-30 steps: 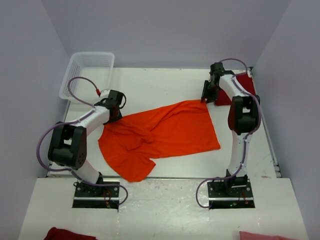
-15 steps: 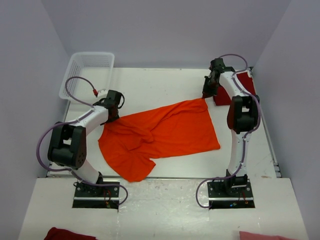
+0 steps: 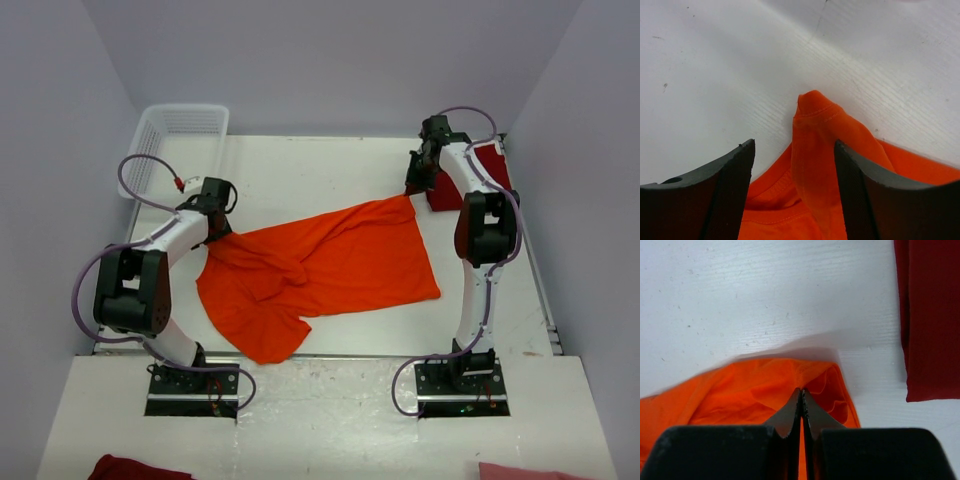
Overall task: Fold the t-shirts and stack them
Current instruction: Fold the flattened tshirt in 1/3 of the way
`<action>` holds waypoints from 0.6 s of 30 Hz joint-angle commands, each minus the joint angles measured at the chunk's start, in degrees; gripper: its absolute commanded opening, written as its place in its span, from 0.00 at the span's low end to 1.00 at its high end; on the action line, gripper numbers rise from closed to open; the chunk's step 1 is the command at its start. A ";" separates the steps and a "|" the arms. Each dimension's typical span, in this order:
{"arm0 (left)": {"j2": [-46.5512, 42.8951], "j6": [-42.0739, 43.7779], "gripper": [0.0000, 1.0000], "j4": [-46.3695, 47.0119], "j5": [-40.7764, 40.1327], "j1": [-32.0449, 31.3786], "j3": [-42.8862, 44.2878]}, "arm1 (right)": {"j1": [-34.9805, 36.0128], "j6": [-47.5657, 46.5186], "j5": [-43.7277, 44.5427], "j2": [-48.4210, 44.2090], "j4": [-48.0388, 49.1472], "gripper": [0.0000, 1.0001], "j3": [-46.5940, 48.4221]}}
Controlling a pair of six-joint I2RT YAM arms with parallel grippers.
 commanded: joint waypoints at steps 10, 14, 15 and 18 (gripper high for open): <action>5.77 6.34 0.51 13.13 12.42 3.72 0.27 | -0.21 -0.90 -2.64 0.28 0.01 0.00 1.34; 8.93 6.78 0.45 14.63 14.36 3.81 0.97 | -0.21 -0.99 -2.82 0.11 0.01 0.00 1.52; 9.37 6.78 0.38 14.63 14.36 3.72 1.15 | -0.21 -0.99 -2.73 0.02 0.01 0.00 1.43; 9.91 6.60 0.13 14.81 13.93 3.89 1.06 | -0.21 -0.81 -2.82 -0.07 0.01 0.00 1.34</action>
